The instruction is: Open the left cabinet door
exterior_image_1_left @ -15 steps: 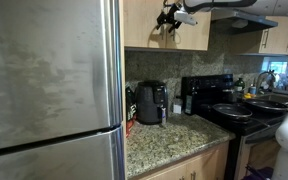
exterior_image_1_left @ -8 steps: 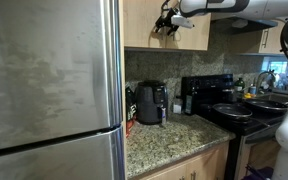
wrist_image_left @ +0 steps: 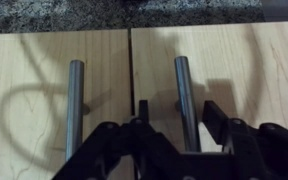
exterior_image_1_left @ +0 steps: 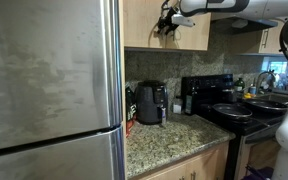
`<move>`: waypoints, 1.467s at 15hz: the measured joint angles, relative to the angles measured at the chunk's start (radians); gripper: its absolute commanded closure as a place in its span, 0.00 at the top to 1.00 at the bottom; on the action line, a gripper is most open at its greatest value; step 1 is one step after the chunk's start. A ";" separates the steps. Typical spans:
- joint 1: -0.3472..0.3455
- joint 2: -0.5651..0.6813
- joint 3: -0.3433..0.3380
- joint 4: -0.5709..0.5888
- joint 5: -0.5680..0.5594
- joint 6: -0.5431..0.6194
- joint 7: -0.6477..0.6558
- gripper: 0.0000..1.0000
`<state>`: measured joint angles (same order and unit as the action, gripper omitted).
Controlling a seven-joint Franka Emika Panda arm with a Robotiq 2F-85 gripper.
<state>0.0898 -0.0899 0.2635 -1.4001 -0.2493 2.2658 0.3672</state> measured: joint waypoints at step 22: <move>0.057 -0.131 -0.156 -0.213 0.697 0.181 -0.798 0.04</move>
<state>0.1470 -0.2209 0.1078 -1.6133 0.4475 2.4464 -0.4312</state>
